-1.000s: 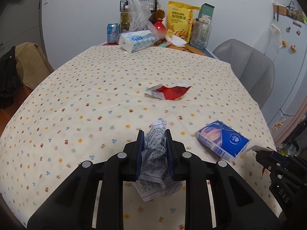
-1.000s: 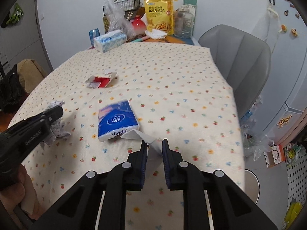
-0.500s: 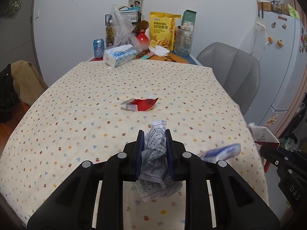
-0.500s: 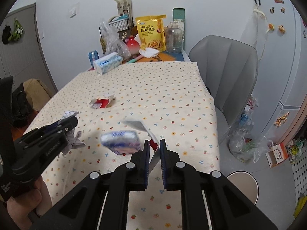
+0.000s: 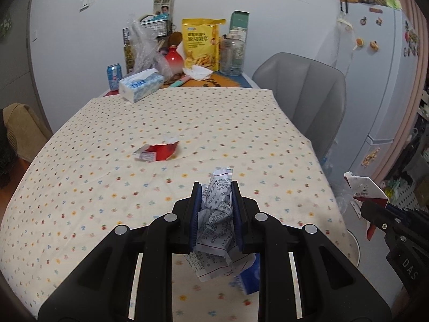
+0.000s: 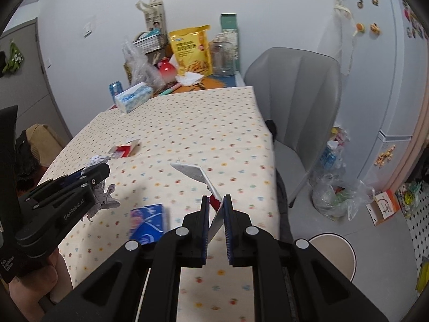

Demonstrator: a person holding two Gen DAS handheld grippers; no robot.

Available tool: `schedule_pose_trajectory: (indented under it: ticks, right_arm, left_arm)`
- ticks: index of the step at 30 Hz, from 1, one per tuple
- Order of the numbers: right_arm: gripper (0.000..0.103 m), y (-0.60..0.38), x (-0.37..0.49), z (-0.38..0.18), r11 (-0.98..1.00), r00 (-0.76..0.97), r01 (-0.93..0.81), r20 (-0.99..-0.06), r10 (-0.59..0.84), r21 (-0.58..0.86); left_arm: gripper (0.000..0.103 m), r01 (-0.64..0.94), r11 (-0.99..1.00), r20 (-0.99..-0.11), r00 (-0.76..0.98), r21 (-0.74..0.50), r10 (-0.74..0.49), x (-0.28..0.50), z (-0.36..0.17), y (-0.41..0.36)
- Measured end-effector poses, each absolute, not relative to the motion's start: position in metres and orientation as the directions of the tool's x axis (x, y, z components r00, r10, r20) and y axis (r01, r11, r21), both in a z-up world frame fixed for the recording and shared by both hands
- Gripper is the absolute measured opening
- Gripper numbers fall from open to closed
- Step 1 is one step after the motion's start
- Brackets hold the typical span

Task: Collect trash
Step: 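Carry the crumpled paper and white paper in both grippers toward the bin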

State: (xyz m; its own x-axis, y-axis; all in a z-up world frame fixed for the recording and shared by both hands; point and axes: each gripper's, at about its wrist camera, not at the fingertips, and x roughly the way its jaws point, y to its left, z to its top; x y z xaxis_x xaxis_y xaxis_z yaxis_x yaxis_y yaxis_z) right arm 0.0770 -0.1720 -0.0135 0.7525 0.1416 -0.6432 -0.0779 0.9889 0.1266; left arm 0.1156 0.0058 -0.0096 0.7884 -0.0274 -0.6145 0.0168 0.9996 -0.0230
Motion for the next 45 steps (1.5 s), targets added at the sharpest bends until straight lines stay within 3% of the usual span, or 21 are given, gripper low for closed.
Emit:
schedule_pose_trajectory:
  ticks: [28,45]
  right_arm:
    - [0.011,-0.32,0.053,-0.026,0.97,0.755,0.212,-0.65,-0.087,0.117]
    - [0.012,-0.405,0.057,-0.062,0.923,0.697,0.357,-0.699,-0.159,0.146]
  left_arm:
    - [0.022,0.294,0.956,-0.629,0.747,0.022,-0.215,0.129,-0.016,-0.162]
    - [0.022,0.427,0.902,-0.687,0.673,0.059,-0.273,0.152,-0.045,-0.259]
